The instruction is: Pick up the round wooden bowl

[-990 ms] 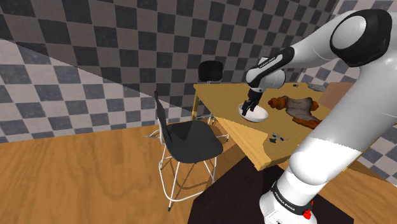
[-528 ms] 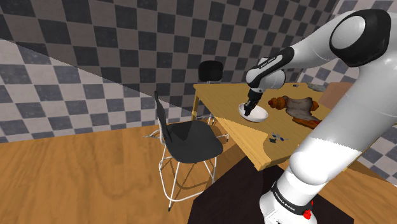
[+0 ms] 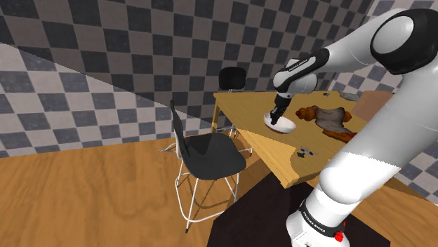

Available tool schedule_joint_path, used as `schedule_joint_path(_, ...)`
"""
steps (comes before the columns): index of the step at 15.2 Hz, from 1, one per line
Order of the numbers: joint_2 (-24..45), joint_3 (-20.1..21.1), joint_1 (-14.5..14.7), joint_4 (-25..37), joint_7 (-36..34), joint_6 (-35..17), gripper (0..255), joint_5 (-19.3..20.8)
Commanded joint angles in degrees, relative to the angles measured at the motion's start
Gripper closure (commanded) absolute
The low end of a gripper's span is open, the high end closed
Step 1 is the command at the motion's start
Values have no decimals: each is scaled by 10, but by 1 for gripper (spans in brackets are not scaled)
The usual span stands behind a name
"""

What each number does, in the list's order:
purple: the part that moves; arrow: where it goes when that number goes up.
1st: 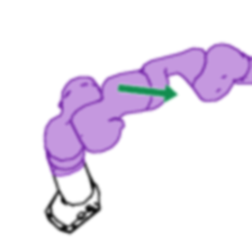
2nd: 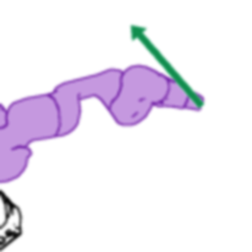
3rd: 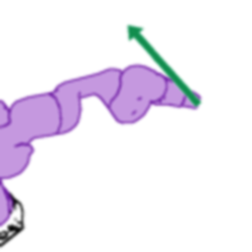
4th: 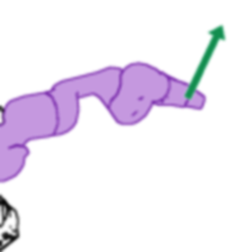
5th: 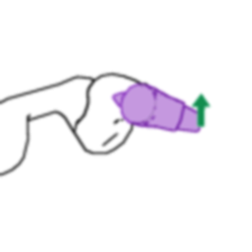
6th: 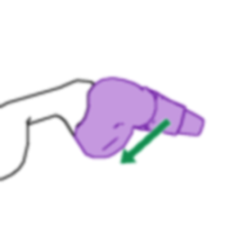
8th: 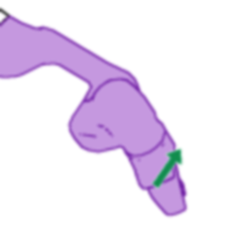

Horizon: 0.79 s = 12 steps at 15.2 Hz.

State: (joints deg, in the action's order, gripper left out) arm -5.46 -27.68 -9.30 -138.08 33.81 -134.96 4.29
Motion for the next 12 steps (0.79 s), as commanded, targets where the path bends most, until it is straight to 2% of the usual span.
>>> schedule_joint_path(1, -12, 2, 0, 5, -5, 17, 255, 7)
schedule_joint_path(10, -55, 10, -3, 40, -19, 91, 255, 24)
schedule_joint_path(12, -56, 11, -3, 41, -19, 93, 255, 25)
